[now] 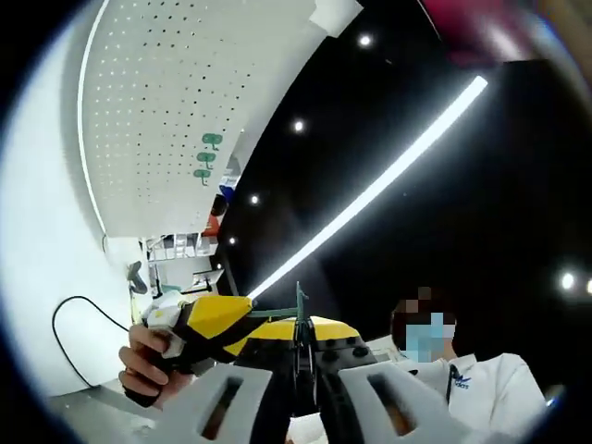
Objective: Insert the hook assembly into the mounting plate slot until the hook locks in place.
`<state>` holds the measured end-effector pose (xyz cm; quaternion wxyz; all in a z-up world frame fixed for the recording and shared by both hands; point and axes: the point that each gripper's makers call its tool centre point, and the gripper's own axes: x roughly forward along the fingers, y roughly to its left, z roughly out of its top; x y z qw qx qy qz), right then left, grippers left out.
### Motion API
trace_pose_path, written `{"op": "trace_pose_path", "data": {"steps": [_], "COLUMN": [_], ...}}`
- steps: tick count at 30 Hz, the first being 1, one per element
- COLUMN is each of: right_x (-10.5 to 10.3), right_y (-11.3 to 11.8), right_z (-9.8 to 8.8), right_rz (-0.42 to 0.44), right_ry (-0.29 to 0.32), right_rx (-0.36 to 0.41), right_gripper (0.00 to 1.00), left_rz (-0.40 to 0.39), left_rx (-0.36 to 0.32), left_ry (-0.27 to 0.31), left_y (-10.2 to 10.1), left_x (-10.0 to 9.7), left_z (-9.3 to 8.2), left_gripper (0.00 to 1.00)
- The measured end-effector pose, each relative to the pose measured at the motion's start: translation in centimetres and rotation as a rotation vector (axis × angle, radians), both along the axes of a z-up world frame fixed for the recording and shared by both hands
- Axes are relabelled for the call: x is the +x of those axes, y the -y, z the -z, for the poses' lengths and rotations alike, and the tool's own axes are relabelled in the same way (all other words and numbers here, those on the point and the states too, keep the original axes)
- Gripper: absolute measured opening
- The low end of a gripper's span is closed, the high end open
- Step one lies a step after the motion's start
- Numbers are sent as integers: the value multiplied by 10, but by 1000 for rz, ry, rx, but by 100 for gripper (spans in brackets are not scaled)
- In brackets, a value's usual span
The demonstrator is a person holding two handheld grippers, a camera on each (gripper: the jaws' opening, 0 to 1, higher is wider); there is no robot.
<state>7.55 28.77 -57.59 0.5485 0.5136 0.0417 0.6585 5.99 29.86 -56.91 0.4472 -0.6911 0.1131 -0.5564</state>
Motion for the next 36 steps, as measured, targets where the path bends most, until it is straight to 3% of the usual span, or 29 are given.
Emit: {"op": "trace_pose_path", "data": {"steps": [4,8,10,11,13,15,18,21,26,32,36], "right_x": [-3,-12,-11,-10,-6,0,3,7,14,22,25], "right_y": [2,4,6,5,8,8,6,5,8,8,6], "right_z": [-7,-14,-17,-16,-16,-14,-14,-12,-10,-3,2], "right_rz": [-22,-52,-40,-25,-33,9,30,49,83,139,151], "right_ry": [12,46,51,62,44,42,46,53,36,38,34], "right_rx": [20,37,39,17,20,-3,-29,-59,-68,-133,-152], "right_gripper": [5,2,1,1,1,1,1,1,1,0,0], "left_rz": [16,28,-13,-29,-89,-175,-187,-288,-353,-442,-426], "left_rx": [6,-45,-48,-44,5,35,34,93,148,364,390], "left_ry": [24,17,-11,2,28,17,11,41,45,134,117], "left_y": [4,2,0,1,3,-1,-4,-10,-19,-13,-8], "left_x": [-5,-4,3,1,4,14,16,25,32,37,39], "left_z": [-4,-9,-8,-10,-9,-5,-3,1,5,17,23], "left_gripper": [4,5,6,7,7,8,9,11,24,27,26]}}
